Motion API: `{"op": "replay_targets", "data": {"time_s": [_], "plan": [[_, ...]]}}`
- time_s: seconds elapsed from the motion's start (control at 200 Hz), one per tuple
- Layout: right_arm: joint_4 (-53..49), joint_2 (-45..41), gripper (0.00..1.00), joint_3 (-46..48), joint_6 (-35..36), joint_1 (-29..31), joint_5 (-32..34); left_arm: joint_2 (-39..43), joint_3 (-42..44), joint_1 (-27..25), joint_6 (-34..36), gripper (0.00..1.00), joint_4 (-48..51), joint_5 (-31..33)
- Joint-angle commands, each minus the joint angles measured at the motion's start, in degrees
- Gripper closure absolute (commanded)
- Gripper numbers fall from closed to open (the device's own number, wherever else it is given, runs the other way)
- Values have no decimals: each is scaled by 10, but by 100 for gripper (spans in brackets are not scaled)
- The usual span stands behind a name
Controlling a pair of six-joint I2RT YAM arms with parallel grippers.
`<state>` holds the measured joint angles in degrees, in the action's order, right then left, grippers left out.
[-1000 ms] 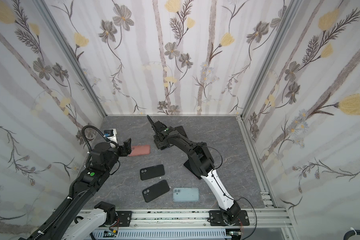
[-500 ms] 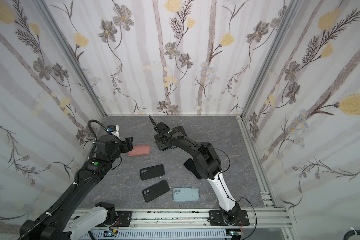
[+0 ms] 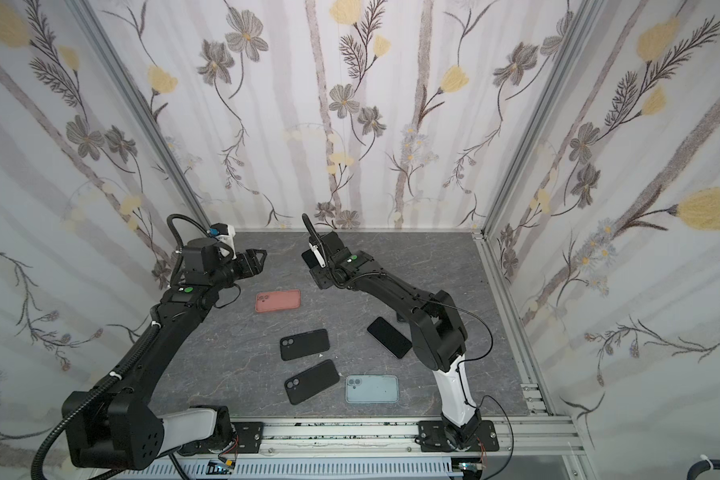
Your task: Put the phone into the phone case
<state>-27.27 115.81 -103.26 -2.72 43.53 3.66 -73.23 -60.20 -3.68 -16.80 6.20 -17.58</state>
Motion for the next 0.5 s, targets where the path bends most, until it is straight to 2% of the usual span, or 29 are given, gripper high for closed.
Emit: {"op": "replay_targets", "data": {"time_s": [0.0, 0.335, 0.5], "plan": [[48, -28, 64, 1, 20, 0, -39, -17, -16, 13, -37, 34, -36, -95], [67, -85, 64, 16, 39, 6, -102, -65, -43, 36, -146, 40, -109, -287], [73, -96, 64, 21, 45, 11, -107, -78, -48, 35, -193, 41, -149, -337]]}}
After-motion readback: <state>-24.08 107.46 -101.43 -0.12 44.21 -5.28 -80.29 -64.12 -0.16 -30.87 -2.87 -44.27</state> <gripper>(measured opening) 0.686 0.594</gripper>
